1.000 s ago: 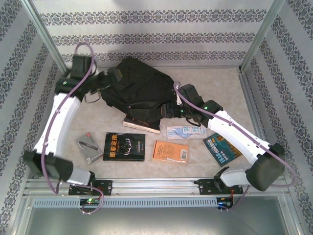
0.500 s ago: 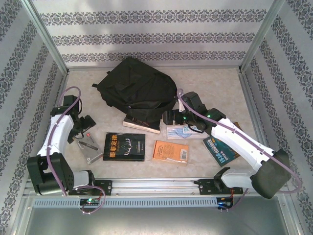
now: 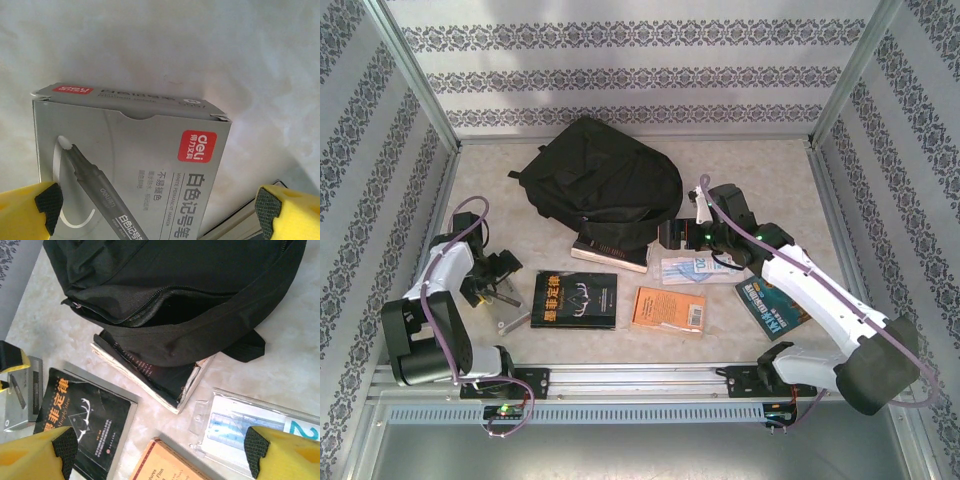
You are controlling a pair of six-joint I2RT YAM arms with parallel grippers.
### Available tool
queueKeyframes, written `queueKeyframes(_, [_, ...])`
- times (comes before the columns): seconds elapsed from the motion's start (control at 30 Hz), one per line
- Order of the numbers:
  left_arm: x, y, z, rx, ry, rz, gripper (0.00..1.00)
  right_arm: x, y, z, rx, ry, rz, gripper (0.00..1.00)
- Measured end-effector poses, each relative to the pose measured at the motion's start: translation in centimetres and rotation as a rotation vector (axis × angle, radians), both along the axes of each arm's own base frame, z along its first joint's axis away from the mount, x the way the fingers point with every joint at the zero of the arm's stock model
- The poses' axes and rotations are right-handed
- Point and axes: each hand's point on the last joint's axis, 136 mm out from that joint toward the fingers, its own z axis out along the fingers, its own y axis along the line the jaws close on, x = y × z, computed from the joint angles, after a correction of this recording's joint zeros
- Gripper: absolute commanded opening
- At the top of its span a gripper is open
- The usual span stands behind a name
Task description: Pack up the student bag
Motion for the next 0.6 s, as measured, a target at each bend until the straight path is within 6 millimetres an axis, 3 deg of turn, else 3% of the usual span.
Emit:
queueKeyframes(0.3, [0.14, 0.15, -0.83, -0.010, 0.058, -0.002, 1.00, -0.11, 0.64, 0.24, 0.037, 0.004, 0.025, 0.87])
queueKeyframes(0.6, [0.36, -0.20, -0.41, -0.032, 0.048, 0.018, 1.00, 0.08, 0.63, -0.02, 0.035, 0.010, 0.022, 0.86])
